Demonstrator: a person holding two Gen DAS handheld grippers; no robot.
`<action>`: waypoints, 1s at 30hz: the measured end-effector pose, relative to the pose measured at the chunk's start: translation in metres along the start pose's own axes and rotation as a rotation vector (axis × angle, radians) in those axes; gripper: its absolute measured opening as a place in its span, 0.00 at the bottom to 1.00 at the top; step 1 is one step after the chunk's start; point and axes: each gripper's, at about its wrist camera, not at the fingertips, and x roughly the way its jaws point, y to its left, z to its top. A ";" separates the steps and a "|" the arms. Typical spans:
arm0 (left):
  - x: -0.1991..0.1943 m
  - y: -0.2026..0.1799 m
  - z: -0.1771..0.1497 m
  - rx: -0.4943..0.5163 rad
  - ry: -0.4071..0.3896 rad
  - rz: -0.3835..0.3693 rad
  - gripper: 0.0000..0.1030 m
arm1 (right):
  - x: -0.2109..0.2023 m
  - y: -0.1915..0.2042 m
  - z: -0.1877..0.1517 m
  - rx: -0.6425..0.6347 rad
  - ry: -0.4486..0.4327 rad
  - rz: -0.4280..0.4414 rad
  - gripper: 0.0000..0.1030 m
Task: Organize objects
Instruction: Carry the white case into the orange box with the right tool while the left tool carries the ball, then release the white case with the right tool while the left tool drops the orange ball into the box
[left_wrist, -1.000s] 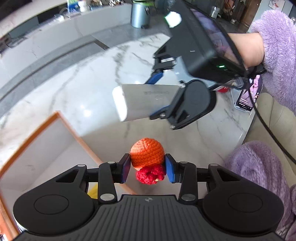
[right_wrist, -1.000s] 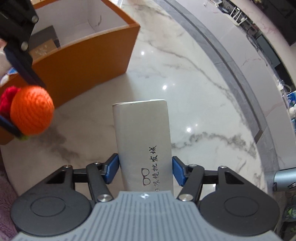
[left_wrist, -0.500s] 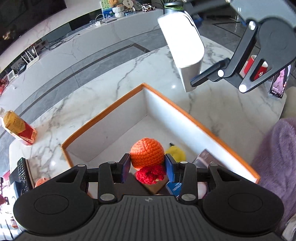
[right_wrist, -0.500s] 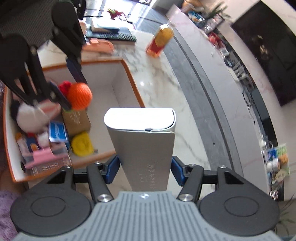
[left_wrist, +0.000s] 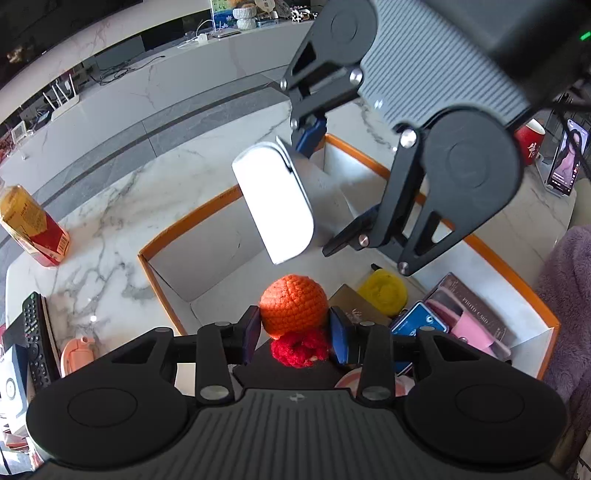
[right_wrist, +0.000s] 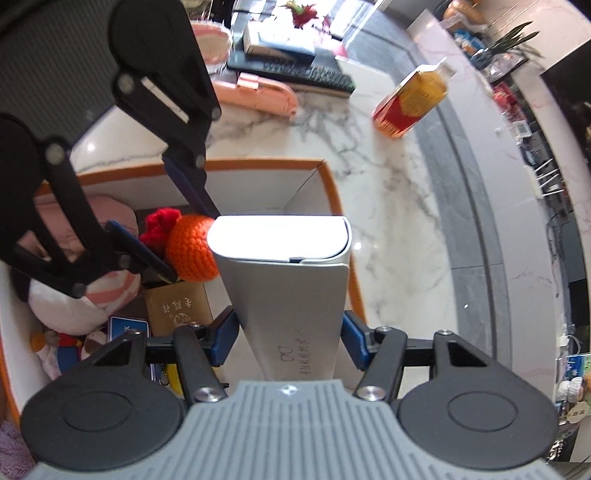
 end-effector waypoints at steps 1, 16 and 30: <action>0.002 0.002 -0.002 -0.002 0.002 -0.003 0.45 | 0.008 0.000 0.000 -0.001 0.010 0.009 0.60; 0.015 0.019 -0.018 0.003 0.024 -0.055 0.45 | 0.074 0.002 0.022 -0.055 -0.055 0.087 0.60; 0.010 0.017 -0.015 0.031 0.023 -0.016 0.45 | 0.072 0.006 0.019 -0.085 -0.102 0.038 0.66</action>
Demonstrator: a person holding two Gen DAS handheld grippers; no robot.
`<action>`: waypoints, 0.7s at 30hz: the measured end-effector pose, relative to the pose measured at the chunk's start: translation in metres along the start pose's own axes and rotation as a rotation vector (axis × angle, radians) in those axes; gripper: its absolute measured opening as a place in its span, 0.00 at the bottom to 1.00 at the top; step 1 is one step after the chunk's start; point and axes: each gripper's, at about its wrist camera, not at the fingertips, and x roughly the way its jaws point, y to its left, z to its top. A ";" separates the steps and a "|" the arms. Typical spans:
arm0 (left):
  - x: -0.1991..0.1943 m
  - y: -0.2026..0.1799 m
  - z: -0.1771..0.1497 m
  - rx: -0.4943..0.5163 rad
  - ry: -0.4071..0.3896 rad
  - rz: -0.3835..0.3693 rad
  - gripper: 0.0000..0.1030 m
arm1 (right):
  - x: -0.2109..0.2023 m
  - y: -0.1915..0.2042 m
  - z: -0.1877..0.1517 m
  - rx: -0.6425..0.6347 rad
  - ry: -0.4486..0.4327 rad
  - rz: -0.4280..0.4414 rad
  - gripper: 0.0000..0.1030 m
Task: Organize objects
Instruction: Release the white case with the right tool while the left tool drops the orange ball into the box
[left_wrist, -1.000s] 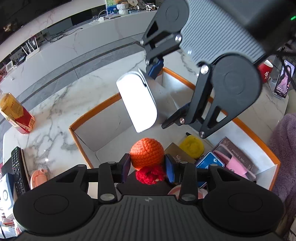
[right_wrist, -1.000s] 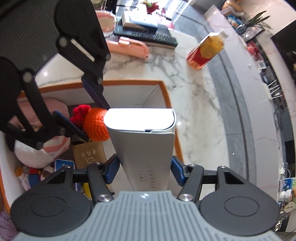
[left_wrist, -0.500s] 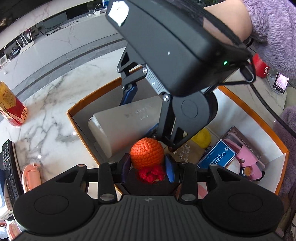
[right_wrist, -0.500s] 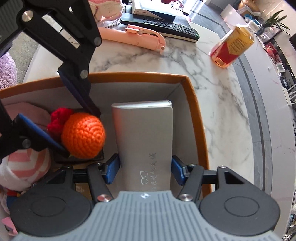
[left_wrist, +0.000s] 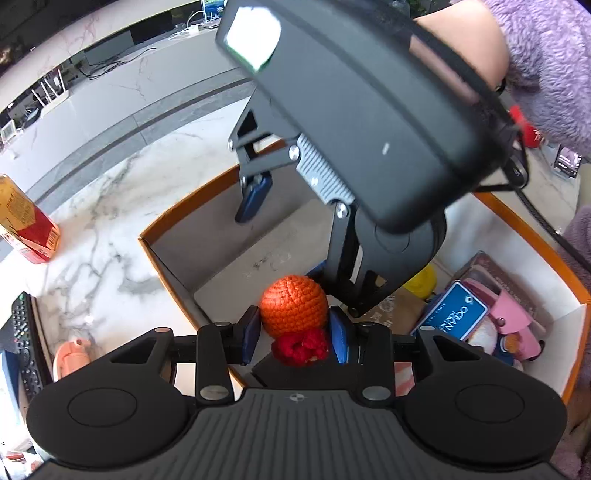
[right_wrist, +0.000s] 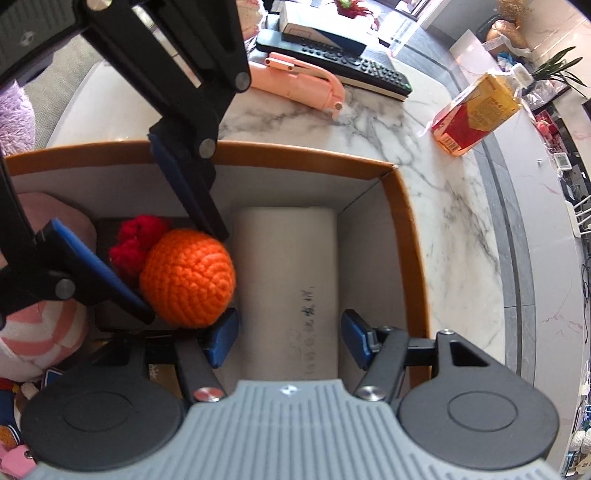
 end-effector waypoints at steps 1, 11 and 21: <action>-0.001 0.000 0.000 -0.003 0.001 0.000 0.45 | -0.002 -0.002 -0.001 0.012 -0.005 0.002 0.66; 0.004 -0.029 0.019 0.047 -0.009 -0.072 0.45 | -0.049 -0.010 -0.031 0.111 -0.025 -0.066 0.63; 0.034 -0.063 0.044 0.079 0.001 -0.139 0.45 | -0.087 -0.014 -0.073 0.254 0.019 -0.166 0.65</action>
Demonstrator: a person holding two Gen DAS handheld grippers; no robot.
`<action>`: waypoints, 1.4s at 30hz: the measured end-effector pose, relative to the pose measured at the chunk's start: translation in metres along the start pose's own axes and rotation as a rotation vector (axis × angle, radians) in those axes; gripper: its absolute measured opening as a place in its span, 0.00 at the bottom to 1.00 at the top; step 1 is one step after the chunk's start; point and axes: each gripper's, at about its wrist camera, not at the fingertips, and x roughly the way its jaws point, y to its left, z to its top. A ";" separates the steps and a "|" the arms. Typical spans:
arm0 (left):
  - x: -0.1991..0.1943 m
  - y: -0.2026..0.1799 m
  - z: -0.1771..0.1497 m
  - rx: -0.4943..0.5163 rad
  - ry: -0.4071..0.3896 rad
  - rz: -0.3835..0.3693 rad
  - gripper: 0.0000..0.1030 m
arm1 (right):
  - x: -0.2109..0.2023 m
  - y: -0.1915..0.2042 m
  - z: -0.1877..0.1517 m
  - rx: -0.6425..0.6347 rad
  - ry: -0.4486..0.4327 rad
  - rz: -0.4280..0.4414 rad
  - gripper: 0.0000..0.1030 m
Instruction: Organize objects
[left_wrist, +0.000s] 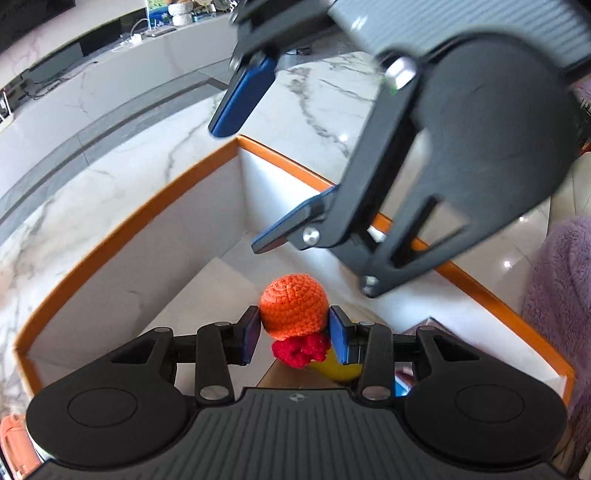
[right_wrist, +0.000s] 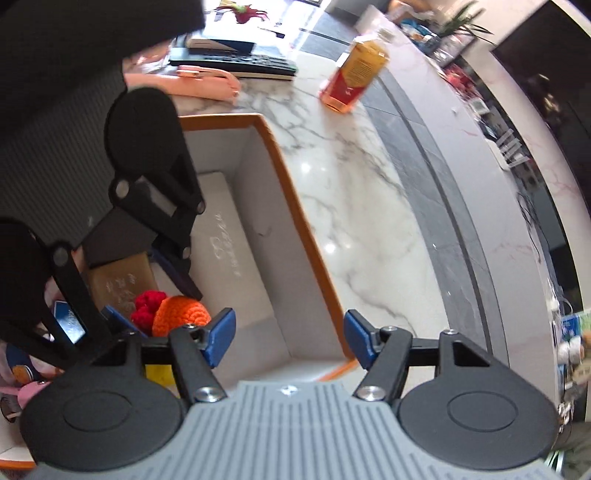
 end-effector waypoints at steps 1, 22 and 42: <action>0.004 0.000 0.000 -0.011 0.008 0.000 0.45 | -0.002 -0.002 -0.004 0.018 -0.003 0.006 0.65; -0.085 -0.029 -0.033 -0.137 -0.098 0.138 0.63 | -0.053 0.012 -0.032 0.220 -0.041 -0.051 0.78; -0.177 -0.096 -0.048 -0.474 -0.494 0.597 0.93 | -0.172 0.145 -0.082 0.867 -0.379 -0.173 0.96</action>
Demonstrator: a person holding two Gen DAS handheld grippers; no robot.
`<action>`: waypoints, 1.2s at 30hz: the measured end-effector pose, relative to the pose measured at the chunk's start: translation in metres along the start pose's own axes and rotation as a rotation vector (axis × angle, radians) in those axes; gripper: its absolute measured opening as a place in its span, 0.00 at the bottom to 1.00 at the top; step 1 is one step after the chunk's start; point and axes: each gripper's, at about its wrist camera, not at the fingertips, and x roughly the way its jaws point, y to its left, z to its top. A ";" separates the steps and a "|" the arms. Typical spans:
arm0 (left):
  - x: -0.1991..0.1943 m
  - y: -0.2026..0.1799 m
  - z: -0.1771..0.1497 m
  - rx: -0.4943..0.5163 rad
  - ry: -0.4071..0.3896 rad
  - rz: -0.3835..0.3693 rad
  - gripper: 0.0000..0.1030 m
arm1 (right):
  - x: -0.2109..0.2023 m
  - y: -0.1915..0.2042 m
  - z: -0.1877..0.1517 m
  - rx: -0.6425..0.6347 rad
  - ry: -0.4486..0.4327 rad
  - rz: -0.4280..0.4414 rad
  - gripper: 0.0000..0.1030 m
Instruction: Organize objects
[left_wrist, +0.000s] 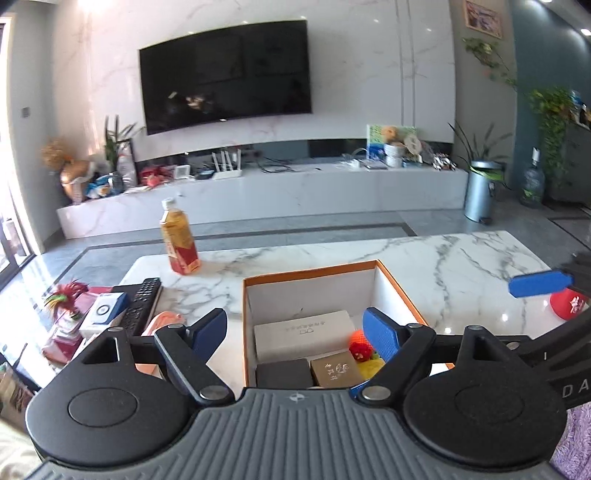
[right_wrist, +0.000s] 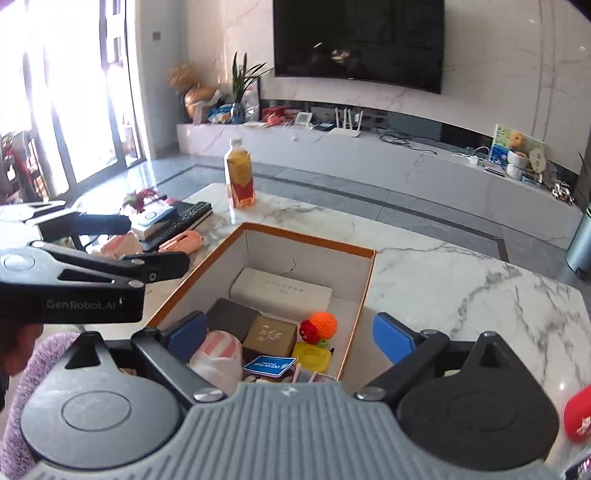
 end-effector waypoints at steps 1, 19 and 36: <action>-0.003 -0.002 -0.003 -0.009 0.003 0.004 0.94 | -0.006 0.000 -0.005 0.023 -0.013 -0.008 0.97; -0.010 -0.028 -0.048 -0.096 0.114 0.029 0.94 | -0.039 0.017 -0.069 0.039 -0.023 -0.100 0.99; -0.026 -0.035 -0.048 -0.082 0.102 0.033 0.94 | -0.051 0.011 -0.077 0.064 -0.029 -0.093 0.99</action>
